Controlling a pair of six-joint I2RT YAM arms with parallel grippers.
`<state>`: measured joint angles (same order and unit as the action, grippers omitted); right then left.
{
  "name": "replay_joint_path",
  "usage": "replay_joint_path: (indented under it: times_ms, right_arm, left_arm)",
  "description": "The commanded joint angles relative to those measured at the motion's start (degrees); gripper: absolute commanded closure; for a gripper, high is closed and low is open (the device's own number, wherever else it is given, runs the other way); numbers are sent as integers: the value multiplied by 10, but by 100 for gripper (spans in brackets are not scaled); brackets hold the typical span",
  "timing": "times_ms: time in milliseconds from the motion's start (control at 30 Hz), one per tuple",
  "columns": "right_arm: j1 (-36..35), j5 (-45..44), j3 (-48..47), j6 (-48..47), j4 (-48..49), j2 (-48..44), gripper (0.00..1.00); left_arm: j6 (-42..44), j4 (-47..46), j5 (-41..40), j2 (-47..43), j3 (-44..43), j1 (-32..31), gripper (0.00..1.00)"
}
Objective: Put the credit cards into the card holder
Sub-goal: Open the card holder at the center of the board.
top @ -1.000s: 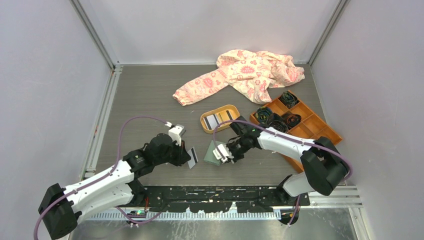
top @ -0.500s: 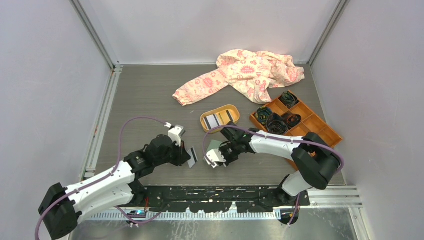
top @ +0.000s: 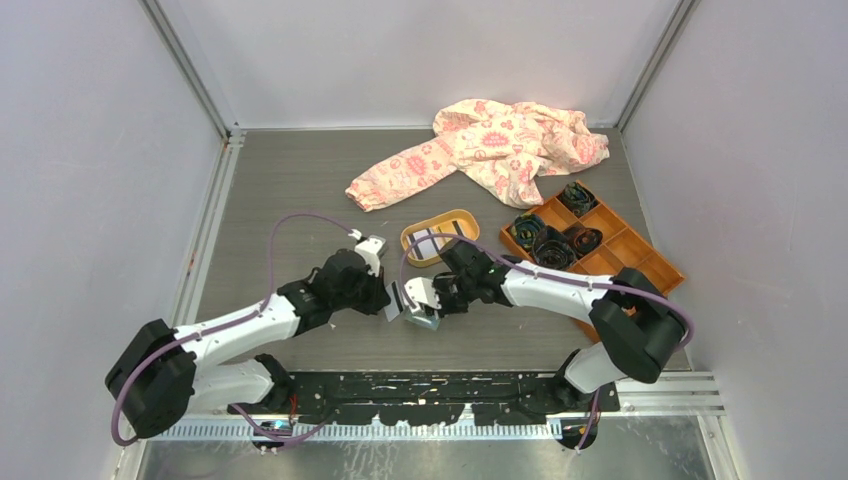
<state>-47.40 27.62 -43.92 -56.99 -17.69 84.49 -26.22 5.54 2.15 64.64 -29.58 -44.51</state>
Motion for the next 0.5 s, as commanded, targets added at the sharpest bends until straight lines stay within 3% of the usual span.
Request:
replay_joint_path:
  times_ms: [0,267,467]
  right_arm:
    - [8,-17,-34,165,116,7,77]
    - [24,-73,-70,373,169,67,71]
    - [24,-88,-136,479,136,134,70]
  left_arm:
    - [20,-27,9,14,-18,5,100]
    - [-28,39,-63,-73,21,7,100]
    - [-77,124,-26,-192,38,7,100]
